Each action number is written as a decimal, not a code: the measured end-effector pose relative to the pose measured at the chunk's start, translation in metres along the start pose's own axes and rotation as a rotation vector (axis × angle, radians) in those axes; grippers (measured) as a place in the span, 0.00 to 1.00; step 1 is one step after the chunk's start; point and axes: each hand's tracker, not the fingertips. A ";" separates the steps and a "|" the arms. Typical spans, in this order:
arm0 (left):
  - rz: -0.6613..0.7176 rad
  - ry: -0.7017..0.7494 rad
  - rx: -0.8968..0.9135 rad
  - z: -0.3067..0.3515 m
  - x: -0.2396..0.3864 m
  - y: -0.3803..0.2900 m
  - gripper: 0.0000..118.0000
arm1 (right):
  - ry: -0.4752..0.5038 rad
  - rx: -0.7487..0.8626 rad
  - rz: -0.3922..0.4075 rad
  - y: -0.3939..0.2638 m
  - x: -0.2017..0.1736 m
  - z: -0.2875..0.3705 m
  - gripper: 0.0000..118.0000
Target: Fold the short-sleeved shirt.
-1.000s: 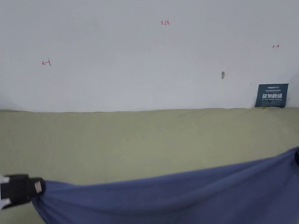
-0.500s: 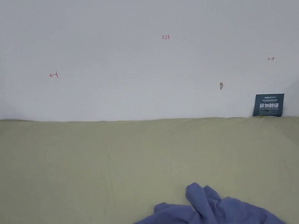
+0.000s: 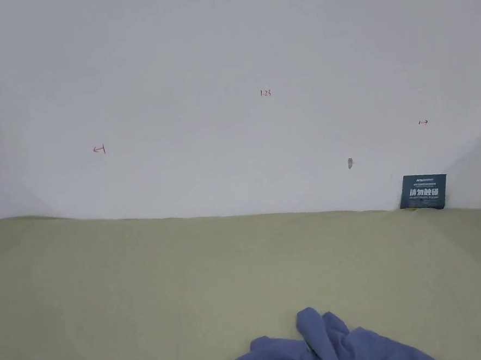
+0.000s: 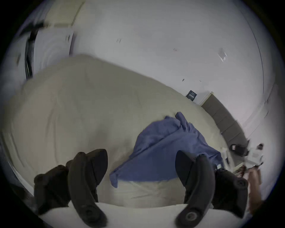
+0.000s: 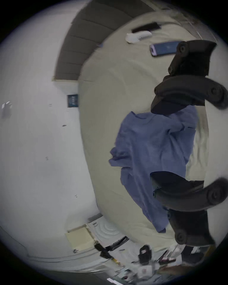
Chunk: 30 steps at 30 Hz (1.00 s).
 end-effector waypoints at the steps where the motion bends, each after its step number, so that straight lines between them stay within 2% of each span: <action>1: -0.044 0.052 0.021 0.002 0.014 0.000 0.80 | -0.026 0.009 0.022 0.001 -0.013 0.006 0.69; 4: -0.141 0.131 0.082 0.010 0.060 -0.020 0.79 | -0.022 0.105 0.061 -0.014 -0.050 0.030 0.68; 7: -0.166 0.124 0.116 0.019 0.089 -0.066 0.78 | -0.011 0.161 0.082 -0.051 -0.082 0.052 0.67; 8: -0.170 0.112 0.115 0.023 0.097 -0.083 0.71 | 0.005 0.152 0.082 -0.065 -0.091 0.058 0.66; 9: -0.198 0.073 0.090 0.025 0.105 -0.100 0.60 | 0.035 0.136 0.100 -0.080 -0.101 0.062 0.58; 10: -0.211 0.075 0.056 0.025 0.112 -0.116 0.32 | 0.042 0.127 0.122 -0.092 -0.110 0.064 0.21; 11: -0.218 0.100 0.021 0.025 0.118 -0.133 0.07 | 0.019 0.073 0.157 -0.105 -0.117 0.066 0.00; 12: -0.212 0.122 0.032 0.027 0.122 -0.153 0.00 | -0.014 0.089 0.166 -0.121 -0.124 0.070 0.00; 14: -0.215 0.057 0.012 0.030 0.126 -0.180 0.00 | 0.095 0.009 0.125 -0.141 -0.127 0.072 0.00; 17: -0.203 0.081 -0.023 0.027 0.122 -0.200 0.00 | 0.147 -0.062 0.106 -0.157 -0.131 0.067 0.00; 20: -0.153 0.099 -0.026 0.024 0.101 -0.177 0.00 | 0.149 -0.057 0.098 -0.154 -0.129 0.064 0.00; 23: -0.127 0.172 0.045 0.019 0.065 -0.129 0.00 | 0.132 -0.028 0.089 -0.139 -0.121 0.064 0.00; 24: -0.139 0.167 0.032 0.014 0.050 -0.114 0.10 | 0.129 -0.023 0.084 -0.133 -0.115 0.063 0.00; 25: -0.147 0.167 0.032 0.007 0.036 -0.103 0.50 | 0.124 -0.016 0.078 -0.127 -0.110 0.063 0.00; 26: -0.147 0.197 0.007 -0.002 0.022 -0.089 0.85 | 0.122 -0.007 0.071 -0.122 -0.104 0.062 0.00; 27: -0.140 0.241 -0.057 -0.016 0.008 -0.080 1.00 | 0.121 -0.001 0.070 -0.116 -0.104 0.062 0.00; 29: -0.109 0.284 -0.110 -0.037 -0.012 -0.072 1.00 | 0.127 0.000 0.072 -0.109 -0.096 0.059 0.00; 30: -0.081 0.247 -0.121 -0.047 -0.017 -0.068 1.00 | 0.128 0.003 0.068 -0.106 -0.092 0.058 0.00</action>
